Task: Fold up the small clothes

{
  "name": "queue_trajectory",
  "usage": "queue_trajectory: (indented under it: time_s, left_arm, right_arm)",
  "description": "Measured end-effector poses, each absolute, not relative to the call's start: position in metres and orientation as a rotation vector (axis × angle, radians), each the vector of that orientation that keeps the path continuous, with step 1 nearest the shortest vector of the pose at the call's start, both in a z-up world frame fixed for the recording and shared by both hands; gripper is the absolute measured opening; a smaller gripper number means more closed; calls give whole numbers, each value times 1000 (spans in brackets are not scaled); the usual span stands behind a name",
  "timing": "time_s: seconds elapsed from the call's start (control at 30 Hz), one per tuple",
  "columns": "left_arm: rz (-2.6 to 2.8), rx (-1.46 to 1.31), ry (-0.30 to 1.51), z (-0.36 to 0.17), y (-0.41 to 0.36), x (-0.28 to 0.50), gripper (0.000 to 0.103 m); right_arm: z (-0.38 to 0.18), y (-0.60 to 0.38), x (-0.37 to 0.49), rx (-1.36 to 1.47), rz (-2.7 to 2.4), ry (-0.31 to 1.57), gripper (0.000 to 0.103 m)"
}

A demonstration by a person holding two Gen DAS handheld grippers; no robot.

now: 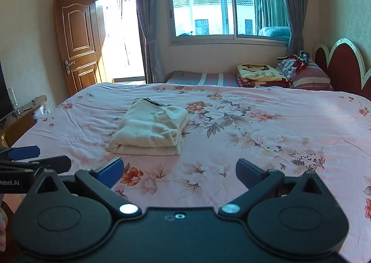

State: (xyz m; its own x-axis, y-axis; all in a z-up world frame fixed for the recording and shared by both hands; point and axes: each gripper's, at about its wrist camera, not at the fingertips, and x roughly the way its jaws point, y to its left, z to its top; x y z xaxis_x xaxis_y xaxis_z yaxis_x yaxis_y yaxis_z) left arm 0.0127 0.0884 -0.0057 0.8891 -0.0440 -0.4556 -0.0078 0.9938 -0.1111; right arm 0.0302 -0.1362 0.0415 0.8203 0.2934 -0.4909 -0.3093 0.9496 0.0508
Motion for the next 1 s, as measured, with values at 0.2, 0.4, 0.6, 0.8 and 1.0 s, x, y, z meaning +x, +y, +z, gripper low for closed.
queue_trajectory:
  time_s: [0.2, 0.4, 0.6, 0.8, 1.0]
  left_arm:
    - [-14, -104, 472, -5, 89, 12, 103]
    - [-12, -102, 469, -3, 91, 11, 103]
    - [-12, -99, 466, -3, 89, 8, 103]
    - [-13, -95, 459, 1, 91, 7, 103]
    - [-17, -98, 463, 1, 92, 8, 103]
  right_arm:
    - [42, -137, 30, -32, 324, 518, 102]
    - [43, -136, 28, -35, 328, 513, 102]
    - [44, -135, 28, -36, 328, 514, 102]
    - [44, -135, 28, -35, 327, 515, 102]
    - [44, -134, 28, -37, 323, 517, 102]
